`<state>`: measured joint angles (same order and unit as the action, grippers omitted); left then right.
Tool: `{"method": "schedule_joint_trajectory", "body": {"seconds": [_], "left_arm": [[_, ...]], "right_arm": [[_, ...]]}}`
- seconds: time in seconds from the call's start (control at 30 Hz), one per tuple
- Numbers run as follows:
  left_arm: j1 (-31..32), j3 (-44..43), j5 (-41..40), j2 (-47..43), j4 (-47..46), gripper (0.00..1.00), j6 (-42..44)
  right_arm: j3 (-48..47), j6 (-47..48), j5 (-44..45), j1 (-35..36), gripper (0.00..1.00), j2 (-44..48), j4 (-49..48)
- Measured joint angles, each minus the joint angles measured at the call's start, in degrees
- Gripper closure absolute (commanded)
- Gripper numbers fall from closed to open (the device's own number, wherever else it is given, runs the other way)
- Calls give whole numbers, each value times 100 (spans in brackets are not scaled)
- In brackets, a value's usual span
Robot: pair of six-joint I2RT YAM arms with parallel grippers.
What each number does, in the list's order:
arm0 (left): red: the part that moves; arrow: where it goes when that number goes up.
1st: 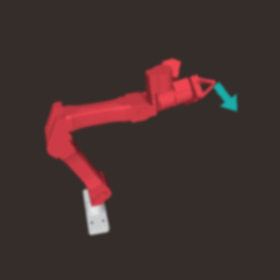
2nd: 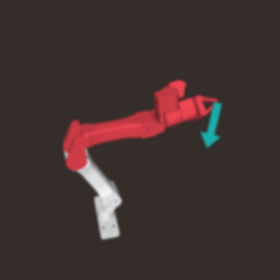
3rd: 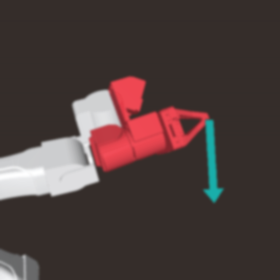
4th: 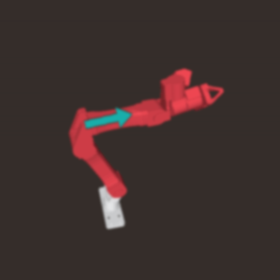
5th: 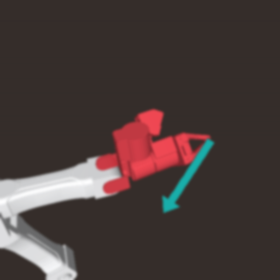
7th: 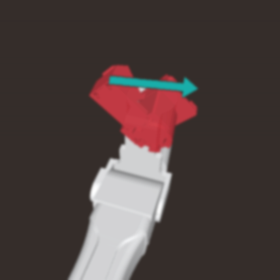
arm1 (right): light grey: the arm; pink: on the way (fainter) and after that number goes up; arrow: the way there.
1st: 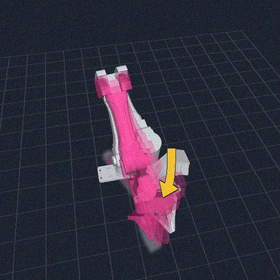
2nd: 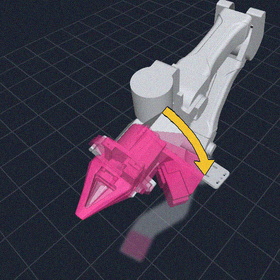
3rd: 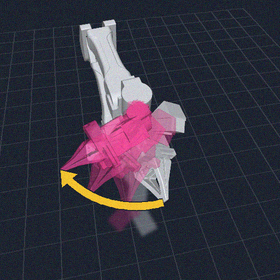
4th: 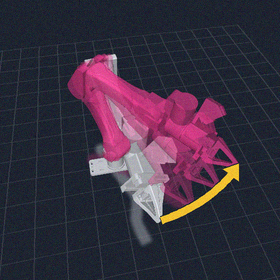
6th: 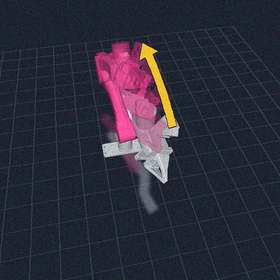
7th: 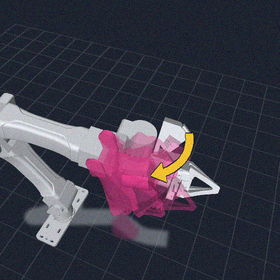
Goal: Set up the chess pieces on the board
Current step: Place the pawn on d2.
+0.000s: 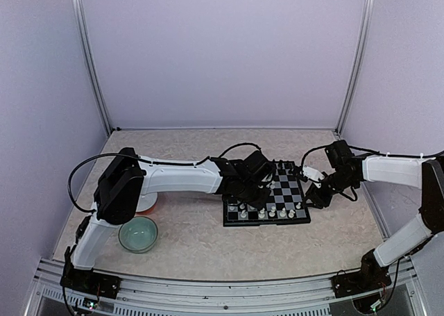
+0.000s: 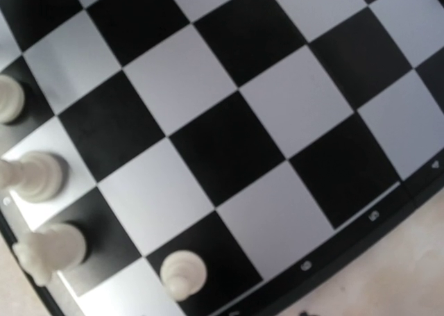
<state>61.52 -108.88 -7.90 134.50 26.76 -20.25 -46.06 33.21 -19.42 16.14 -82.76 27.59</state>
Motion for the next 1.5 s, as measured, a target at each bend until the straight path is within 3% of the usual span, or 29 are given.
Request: {"method": "schedule_joint_trajectory", "body": {"seconds": [0.93, 1.3, 1.5], "left_arm": [[9, -247, 387, 142, 282, 91, 42], [35, -317, 376, 164, 376, 67, 155], [35, -463, 179, 164, 413, 63, 284]], "right_arm": [[0, 2, 2, 35, 54, -24, 0], [0, 2, 7, 37, 54, -24, 2], [0, 0, 15, 37, 54, -24, 2]]}}
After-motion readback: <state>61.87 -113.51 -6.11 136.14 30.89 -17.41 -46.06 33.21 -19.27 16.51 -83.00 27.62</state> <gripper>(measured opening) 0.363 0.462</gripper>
